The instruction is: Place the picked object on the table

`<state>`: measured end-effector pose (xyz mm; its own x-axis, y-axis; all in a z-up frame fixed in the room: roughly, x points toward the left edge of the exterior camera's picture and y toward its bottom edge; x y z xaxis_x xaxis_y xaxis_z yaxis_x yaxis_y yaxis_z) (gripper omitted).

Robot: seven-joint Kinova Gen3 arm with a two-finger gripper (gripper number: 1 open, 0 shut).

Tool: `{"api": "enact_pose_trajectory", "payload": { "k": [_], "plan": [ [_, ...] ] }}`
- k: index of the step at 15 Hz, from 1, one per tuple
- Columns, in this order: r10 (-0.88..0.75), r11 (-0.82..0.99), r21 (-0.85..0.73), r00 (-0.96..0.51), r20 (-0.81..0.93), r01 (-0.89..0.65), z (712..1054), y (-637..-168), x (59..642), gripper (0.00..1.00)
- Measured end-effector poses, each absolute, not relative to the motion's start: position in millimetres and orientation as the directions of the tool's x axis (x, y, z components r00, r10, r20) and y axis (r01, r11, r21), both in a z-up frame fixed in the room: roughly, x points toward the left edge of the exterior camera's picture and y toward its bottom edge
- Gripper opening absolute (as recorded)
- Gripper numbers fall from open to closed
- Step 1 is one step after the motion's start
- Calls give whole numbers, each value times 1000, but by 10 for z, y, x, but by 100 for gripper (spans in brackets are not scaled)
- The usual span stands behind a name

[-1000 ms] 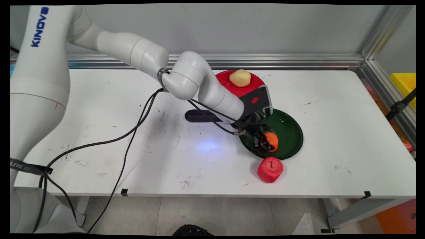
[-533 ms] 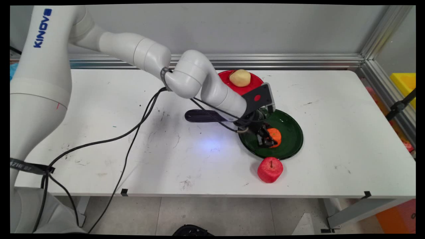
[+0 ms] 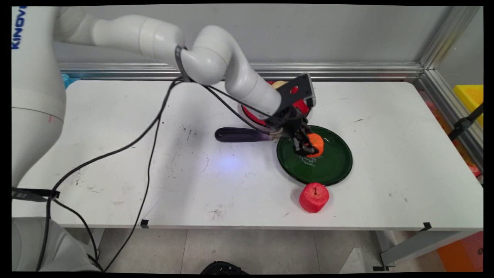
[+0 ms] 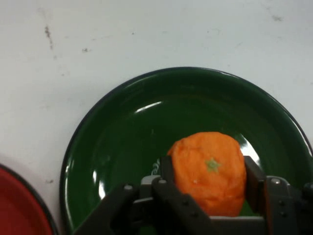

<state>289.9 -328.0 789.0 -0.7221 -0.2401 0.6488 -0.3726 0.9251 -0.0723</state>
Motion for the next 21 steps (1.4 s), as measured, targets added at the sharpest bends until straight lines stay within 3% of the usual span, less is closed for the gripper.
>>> {"api": "enact_pose_trajectory", "payload": {
  "k": [10,21],
  "plan": [
    [-262,932,-58,-774,576,-359,8307,-3174,3487,0],
    [-305,918,-78,-816,492,-390,8060,-2877,4196,0]
  ]
}}
